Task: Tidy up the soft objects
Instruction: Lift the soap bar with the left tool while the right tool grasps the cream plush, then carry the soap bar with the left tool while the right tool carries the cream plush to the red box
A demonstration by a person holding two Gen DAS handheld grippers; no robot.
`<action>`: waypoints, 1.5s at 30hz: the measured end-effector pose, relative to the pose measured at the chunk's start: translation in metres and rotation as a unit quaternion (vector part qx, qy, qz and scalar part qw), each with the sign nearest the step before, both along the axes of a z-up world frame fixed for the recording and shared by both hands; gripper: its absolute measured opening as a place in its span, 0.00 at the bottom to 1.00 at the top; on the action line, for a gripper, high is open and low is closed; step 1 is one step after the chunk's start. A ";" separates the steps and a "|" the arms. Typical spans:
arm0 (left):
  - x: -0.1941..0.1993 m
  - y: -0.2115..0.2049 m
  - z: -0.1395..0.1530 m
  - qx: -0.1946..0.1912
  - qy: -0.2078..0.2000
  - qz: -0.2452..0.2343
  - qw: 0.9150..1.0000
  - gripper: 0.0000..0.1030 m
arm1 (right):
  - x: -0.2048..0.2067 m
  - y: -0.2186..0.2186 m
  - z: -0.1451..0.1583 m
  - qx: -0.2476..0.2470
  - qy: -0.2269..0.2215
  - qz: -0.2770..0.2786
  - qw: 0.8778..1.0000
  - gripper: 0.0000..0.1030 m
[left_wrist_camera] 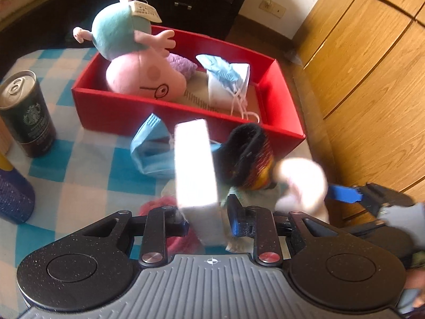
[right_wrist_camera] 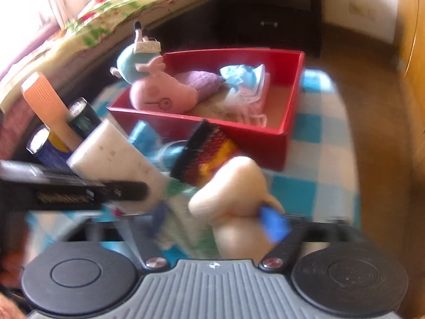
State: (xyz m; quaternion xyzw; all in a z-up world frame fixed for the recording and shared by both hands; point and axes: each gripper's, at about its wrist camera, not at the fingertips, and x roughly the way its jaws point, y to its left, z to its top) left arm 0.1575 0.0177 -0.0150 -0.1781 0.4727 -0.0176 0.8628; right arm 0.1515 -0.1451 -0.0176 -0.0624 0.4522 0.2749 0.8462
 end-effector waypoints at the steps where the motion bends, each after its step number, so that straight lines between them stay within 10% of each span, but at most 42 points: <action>1: 0.000 0.000 0.001 -0.002 0.000 -0.001 1.000 0.26 | 0.002 0.001 -0.005 -0.014 -0.005 0.006 1.000 0.73; 8: -0.002 -0.001 0.008 0.006 -0.007 -0.004 1.000 0.26 | 0.025 -0.021 -0.013 0.012 0.067 -0.074 0.995 0.39; 45: 0.007 -0.010 0.089 0.025 -0.133 0.014 0.991 0.18 | -0.005 -0.008 0.109 0.129 -0.110 -0.099 0.980 0.37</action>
